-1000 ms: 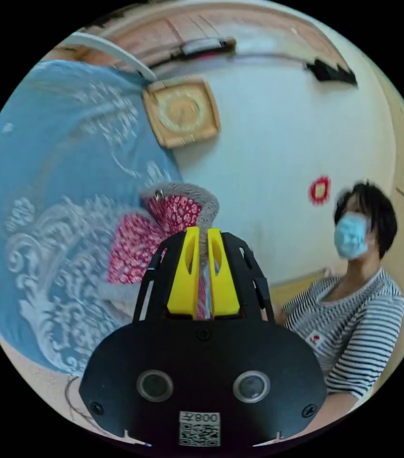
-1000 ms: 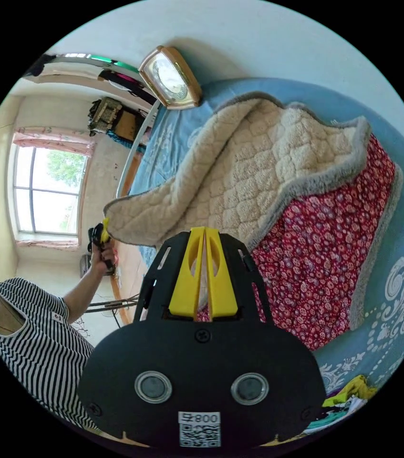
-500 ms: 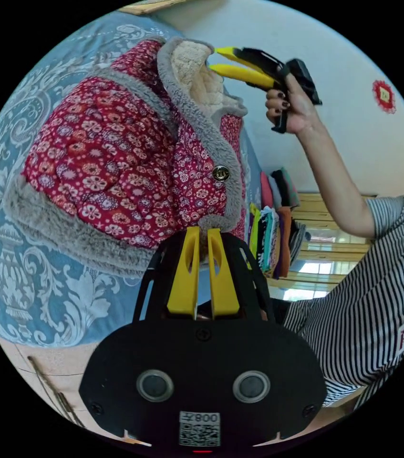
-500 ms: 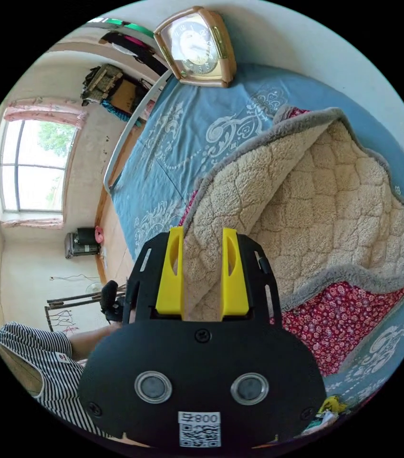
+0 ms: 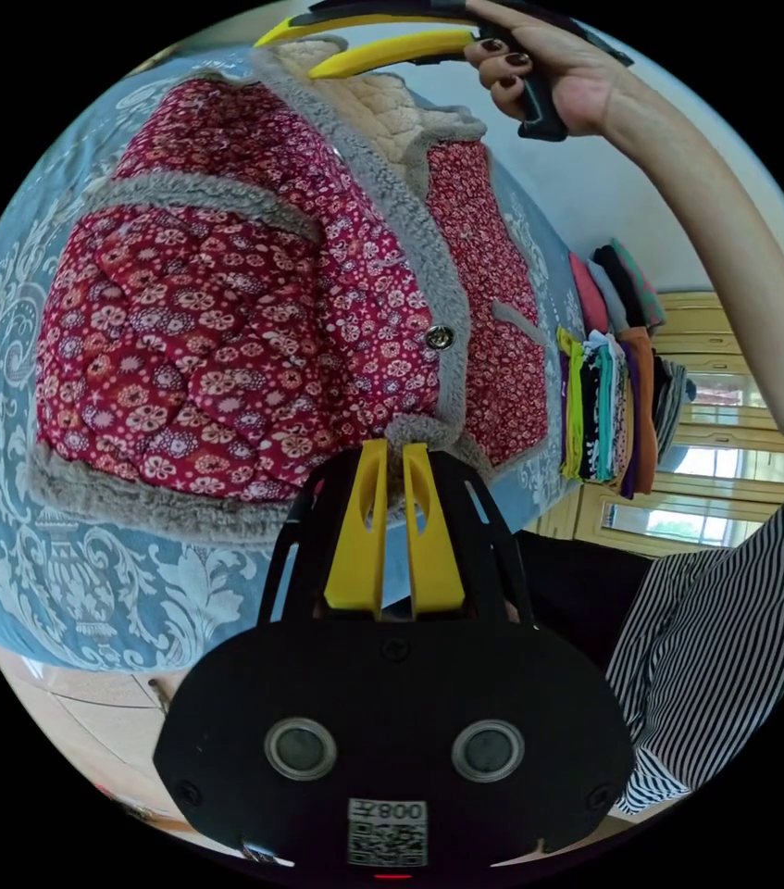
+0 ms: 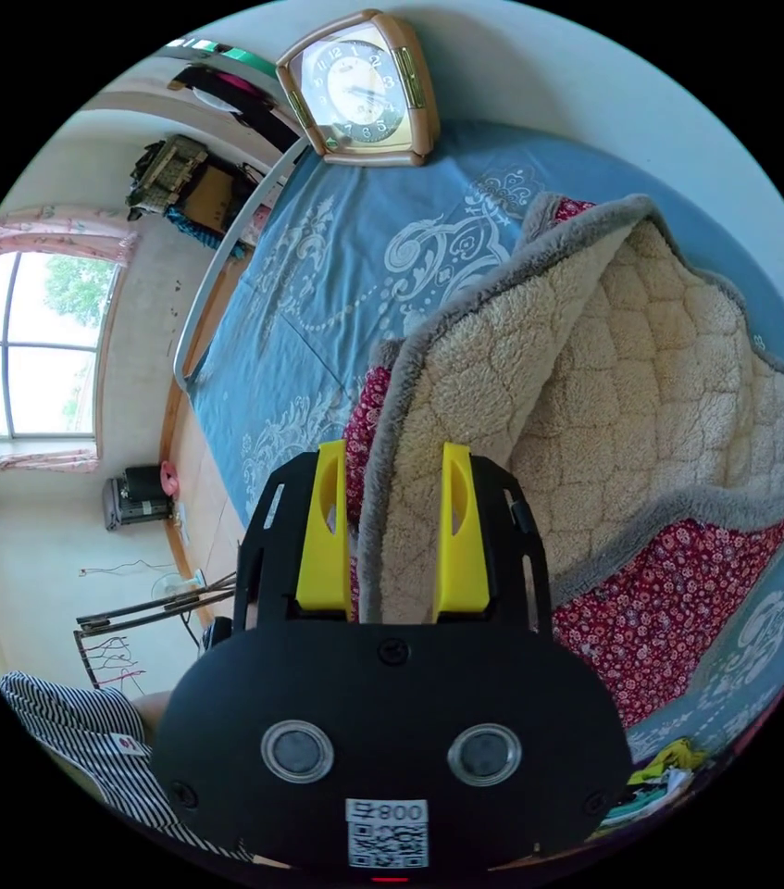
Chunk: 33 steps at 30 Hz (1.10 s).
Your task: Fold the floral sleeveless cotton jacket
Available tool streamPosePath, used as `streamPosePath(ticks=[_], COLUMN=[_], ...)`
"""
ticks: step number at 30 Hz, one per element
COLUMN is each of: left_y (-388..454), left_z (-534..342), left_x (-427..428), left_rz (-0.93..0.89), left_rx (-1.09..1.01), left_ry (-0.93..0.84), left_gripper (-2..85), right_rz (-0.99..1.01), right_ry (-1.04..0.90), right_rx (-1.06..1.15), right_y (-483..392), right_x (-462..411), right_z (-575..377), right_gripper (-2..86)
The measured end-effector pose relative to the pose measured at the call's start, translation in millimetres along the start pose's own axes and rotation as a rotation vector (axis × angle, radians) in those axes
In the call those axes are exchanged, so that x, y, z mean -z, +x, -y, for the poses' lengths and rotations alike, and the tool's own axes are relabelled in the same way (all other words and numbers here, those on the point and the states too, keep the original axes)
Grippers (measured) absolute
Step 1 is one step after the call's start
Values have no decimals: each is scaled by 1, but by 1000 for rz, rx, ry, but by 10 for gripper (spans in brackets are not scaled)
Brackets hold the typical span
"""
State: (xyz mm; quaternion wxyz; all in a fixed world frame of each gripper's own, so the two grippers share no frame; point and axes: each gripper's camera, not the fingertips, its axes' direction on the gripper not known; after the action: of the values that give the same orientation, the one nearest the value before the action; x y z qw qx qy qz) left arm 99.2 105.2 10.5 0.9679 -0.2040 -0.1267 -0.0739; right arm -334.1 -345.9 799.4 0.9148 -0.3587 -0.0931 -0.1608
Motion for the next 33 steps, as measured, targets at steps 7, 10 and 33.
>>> streamPosePath(ticks=[7,10,33], left_y=[19,25,82], left_z=[24,32,152], left_x=[19,37,123], left_rz=[-33,-84,-73], left_rx=[48,70,148], left_ry=[33,70,4], left_gripper=[23,24,32], right_rz=[-94,-20,464], right_ry=[-47,-23,158], right_rx=[-43,-59,-396], right_y=[40,68,281], right_x=[-3,12,45], right_z=[-13,-26,-150], right_gripper=[78,39,10])
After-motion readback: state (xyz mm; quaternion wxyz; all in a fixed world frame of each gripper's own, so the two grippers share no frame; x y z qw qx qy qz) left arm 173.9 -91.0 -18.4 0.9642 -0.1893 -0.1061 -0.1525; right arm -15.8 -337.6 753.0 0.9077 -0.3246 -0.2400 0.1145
